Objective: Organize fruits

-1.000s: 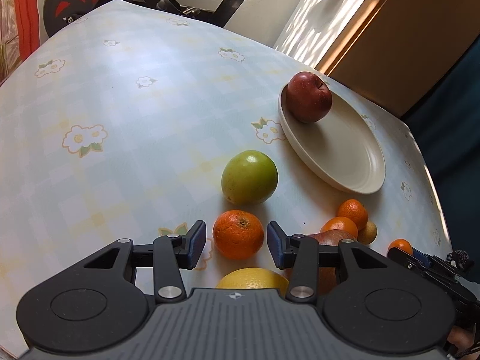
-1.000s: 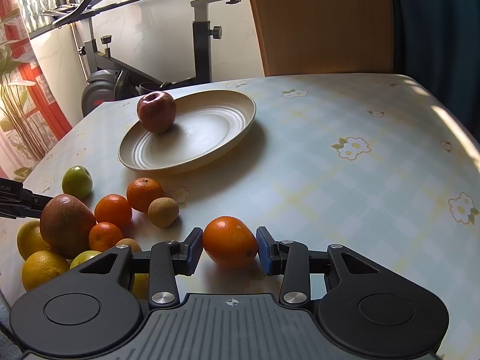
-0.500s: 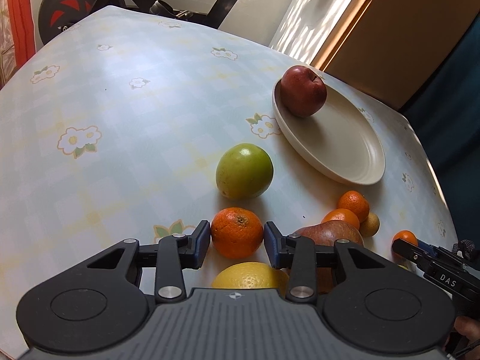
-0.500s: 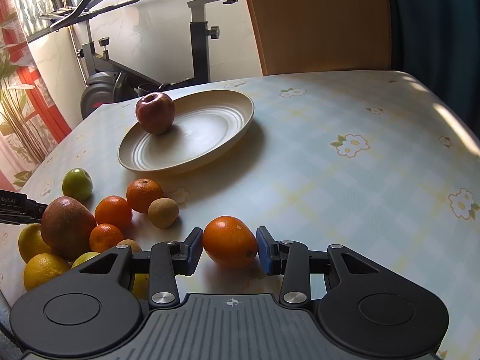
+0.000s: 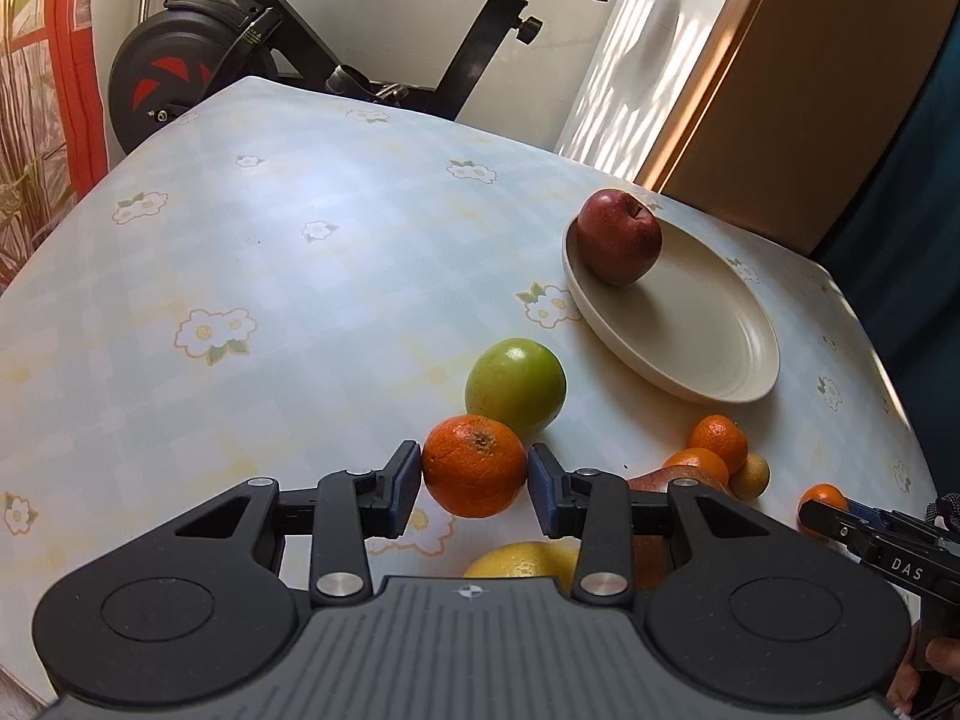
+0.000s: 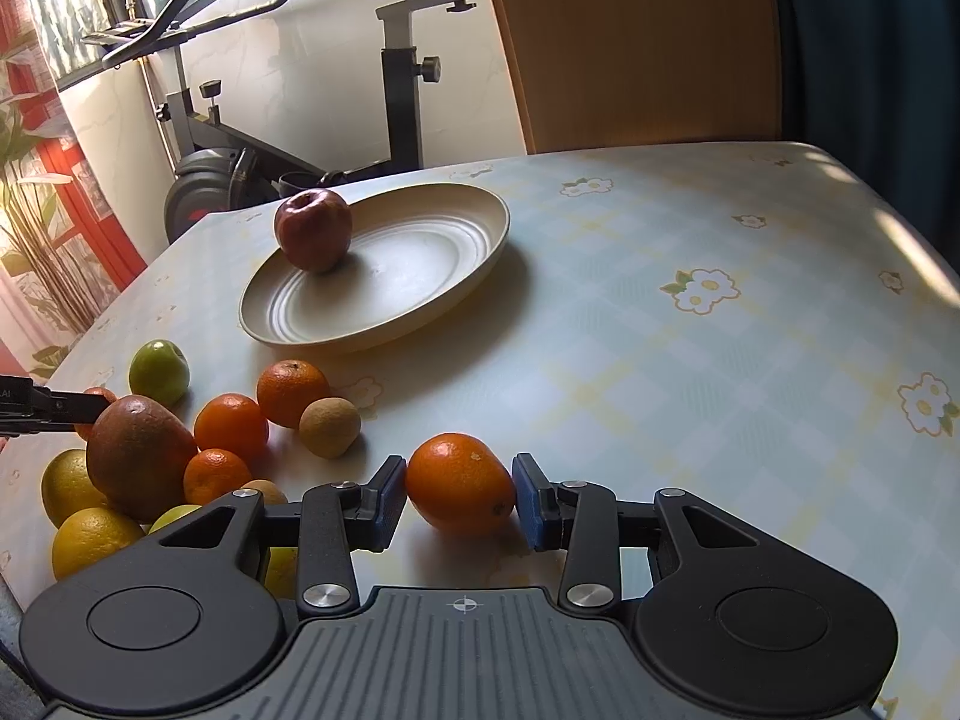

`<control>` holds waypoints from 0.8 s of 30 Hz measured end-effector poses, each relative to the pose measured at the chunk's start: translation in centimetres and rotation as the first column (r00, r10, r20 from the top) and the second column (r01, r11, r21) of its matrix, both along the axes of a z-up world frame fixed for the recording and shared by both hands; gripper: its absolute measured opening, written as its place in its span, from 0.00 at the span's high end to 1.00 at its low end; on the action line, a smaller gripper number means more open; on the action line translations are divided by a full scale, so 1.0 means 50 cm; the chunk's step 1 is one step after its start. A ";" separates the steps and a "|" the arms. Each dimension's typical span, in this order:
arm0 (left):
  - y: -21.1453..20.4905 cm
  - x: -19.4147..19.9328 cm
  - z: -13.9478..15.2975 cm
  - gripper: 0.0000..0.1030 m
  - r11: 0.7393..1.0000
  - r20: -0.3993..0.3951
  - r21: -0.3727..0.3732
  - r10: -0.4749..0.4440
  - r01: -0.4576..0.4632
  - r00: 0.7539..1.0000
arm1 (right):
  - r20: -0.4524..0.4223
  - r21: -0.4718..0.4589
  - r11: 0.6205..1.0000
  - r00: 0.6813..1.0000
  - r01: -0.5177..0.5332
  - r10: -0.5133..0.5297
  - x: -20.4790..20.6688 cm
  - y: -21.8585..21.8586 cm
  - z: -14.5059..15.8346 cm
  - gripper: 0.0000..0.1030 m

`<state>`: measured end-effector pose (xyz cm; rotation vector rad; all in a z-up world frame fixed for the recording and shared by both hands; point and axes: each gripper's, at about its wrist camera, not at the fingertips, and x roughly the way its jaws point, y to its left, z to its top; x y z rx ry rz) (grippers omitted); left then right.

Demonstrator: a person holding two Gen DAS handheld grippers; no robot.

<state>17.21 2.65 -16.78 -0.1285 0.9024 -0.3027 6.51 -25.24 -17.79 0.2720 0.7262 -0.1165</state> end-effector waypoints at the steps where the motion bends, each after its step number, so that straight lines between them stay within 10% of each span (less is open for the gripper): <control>1: 0.002 -0.002 0.004 0.60 1.000 0.009 -0.001 0.005 -0.005 1.000 | 0.000 -0.001 1.000 1.000 -0.001 0.001 0.000 0.000 0.000 0.65; 24: -0.033 0.005 0.097 0.60 0.999 0.185 0.035 -0.045 0.039 0.982 | 0.006 -0.051 0.998 1.000 -0.027 0.027 0.012 -0.001 0.028 0.67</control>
